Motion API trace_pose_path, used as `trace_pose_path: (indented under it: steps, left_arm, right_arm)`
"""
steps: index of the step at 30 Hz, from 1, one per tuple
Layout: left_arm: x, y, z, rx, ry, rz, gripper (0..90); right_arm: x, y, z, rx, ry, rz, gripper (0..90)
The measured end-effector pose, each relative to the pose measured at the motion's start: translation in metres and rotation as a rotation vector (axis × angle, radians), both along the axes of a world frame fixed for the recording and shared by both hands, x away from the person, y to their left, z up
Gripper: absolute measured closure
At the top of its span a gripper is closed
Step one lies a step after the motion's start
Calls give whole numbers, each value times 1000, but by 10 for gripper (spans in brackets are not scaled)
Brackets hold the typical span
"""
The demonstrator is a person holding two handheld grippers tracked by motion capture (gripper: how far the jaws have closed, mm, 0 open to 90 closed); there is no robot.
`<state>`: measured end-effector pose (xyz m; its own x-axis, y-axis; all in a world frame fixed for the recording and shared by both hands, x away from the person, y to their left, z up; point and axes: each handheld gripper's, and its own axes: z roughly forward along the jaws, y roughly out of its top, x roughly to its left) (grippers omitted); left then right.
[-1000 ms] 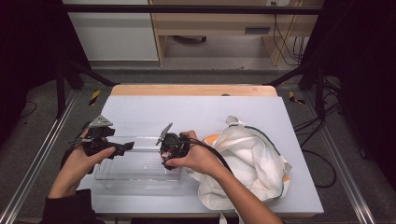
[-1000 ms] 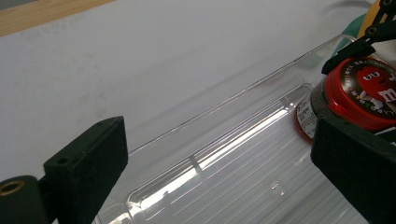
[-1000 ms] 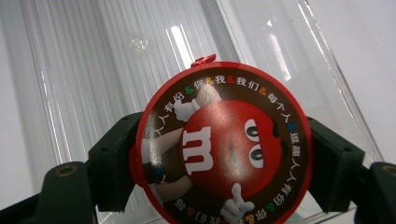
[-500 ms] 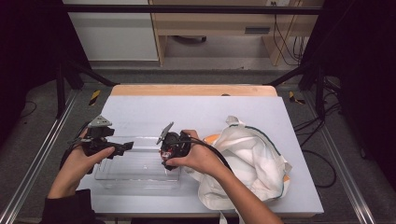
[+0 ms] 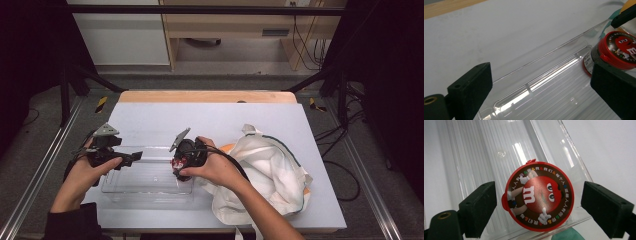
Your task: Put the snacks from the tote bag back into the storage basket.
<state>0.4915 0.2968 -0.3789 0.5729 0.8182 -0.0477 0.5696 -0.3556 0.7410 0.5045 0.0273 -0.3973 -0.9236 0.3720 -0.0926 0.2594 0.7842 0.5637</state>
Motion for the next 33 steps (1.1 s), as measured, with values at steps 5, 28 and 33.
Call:
trace_pose_path:
  steps: [5,28,33]
  left_arm:
    - [0,0,0,0,-1,0,40]
    - [-1,2,1,-3,-3,6,39]
    - [-1,0,2,-5,-4,0,40]
  right_arm:
    - [-3,-4,5,5,-10,2,140]
    - [-19,-41,32,98,-106,-85,94]
    - [-23,-55,38,124,-127,-111,91]
